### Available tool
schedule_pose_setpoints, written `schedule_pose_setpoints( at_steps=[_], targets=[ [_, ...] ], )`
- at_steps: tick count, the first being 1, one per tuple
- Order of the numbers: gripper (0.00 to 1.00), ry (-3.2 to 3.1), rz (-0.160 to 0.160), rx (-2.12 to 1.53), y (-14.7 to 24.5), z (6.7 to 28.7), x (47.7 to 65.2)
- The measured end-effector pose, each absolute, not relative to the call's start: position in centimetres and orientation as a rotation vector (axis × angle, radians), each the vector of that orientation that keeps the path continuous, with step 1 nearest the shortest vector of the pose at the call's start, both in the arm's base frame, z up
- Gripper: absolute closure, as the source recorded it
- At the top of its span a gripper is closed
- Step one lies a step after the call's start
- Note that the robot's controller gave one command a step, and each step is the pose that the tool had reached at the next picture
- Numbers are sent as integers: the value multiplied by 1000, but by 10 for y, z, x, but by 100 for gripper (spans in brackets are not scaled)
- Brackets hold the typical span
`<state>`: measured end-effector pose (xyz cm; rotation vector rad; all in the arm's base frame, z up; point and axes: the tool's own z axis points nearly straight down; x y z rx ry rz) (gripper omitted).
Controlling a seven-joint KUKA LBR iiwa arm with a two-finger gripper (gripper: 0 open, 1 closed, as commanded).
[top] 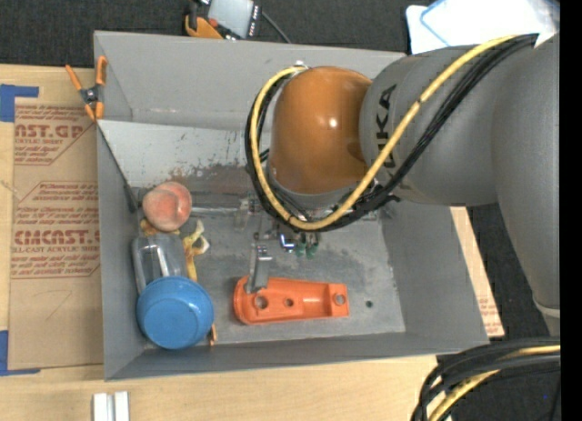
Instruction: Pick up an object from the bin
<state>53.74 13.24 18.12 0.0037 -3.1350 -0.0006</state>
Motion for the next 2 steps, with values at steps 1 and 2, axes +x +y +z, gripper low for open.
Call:
schedule_pose_setpoints(
  at_steps=[1,2],
  targets=[
    [0,-3143,-2,1,132,185,539],
    [0,-3129,-2,294,73,76,513]
  ],
)
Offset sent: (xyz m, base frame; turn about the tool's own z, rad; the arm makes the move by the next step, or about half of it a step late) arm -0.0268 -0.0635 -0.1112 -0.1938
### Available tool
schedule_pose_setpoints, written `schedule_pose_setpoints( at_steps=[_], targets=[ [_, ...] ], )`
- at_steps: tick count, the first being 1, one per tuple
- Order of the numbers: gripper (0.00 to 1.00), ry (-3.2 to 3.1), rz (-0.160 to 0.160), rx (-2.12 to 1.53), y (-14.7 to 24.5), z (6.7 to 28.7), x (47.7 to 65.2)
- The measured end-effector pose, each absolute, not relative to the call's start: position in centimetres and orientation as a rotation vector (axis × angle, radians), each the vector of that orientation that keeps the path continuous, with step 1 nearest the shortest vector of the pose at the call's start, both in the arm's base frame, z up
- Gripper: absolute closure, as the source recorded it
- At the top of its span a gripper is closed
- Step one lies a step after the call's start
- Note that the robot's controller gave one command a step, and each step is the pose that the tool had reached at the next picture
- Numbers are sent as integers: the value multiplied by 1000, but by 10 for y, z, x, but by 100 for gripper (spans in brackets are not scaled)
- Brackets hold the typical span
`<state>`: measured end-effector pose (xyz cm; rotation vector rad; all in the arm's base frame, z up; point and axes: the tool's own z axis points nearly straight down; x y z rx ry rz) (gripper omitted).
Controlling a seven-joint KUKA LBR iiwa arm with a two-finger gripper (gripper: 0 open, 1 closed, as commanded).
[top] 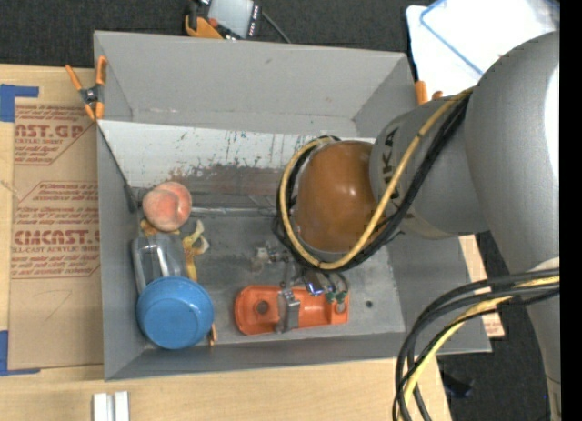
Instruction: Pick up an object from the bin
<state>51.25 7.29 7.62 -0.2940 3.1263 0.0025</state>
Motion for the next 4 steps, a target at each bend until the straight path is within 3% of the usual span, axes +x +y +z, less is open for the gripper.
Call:
schedule_pose_setpoints(
  at_steps=[1,2,3,4],
  targets=[
    [0,3124,8,-126,61,141,504],
    [0,3130,4,-296,69,63,509],
    [0,3117,11,-68,67,71,490],
    [100,3127,6,-285,70,65,510]
  ],
)
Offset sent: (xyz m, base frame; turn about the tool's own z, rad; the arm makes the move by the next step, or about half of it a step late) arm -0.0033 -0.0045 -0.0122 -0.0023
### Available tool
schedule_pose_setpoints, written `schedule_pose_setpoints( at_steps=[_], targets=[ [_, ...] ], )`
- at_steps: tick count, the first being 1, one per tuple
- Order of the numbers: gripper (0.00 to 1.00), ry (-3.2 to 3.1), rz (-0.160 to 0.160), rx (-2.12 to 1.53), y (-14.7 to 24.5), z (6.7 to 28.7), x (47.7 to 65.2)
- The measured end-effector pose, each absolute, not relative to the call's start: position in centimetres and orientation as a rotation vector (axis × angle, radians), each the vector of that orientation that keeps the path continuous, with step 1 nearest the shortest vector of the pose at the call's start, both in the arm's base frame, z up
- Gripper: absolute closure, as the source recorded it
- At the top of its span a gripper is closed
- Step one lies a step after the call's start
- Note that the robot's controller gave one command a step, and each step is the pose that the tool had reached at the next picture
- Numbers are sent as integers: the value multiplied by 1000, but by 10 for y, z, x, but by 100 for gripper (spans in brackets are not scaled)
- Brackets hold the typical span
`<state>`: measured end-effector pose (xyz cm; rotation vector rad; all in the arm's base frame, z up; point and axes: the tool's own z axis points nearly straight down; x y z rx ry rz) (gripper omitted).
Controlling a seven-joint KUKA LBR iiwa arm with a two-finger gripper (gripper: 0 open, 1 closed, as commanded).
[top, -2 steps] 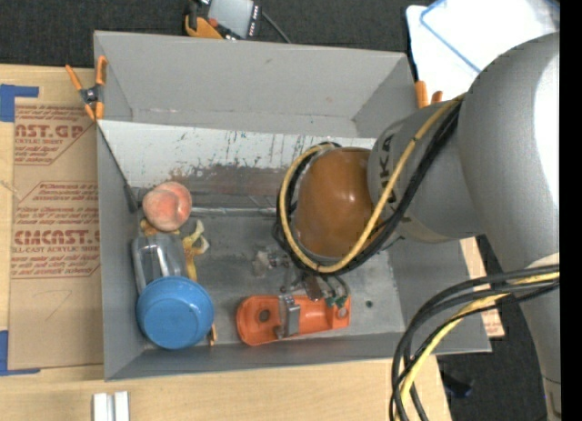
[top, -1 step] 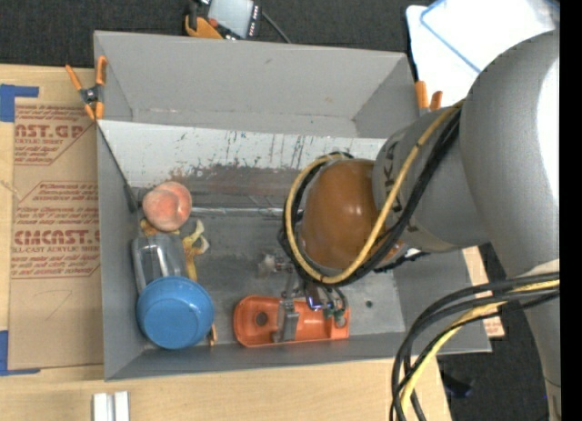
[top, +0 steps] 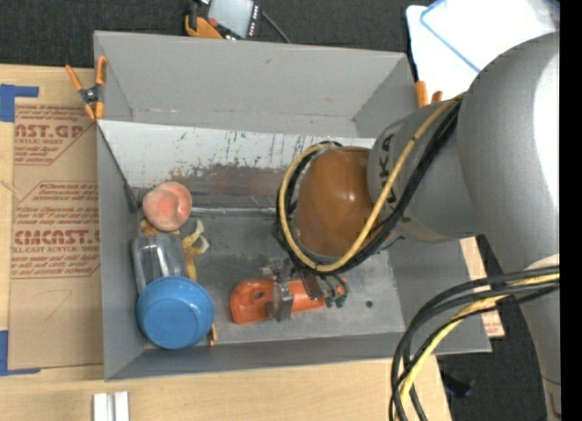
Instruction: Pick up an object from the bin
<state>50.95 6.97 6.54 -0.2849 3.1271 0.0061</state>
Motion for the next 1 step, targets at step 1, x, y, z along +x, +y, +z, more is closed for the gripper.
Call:
schedule_pose_setpoints(
  at_steps=[1],
  targets=[
    [100,3127,6,-285,70,65,510]
  ],
)
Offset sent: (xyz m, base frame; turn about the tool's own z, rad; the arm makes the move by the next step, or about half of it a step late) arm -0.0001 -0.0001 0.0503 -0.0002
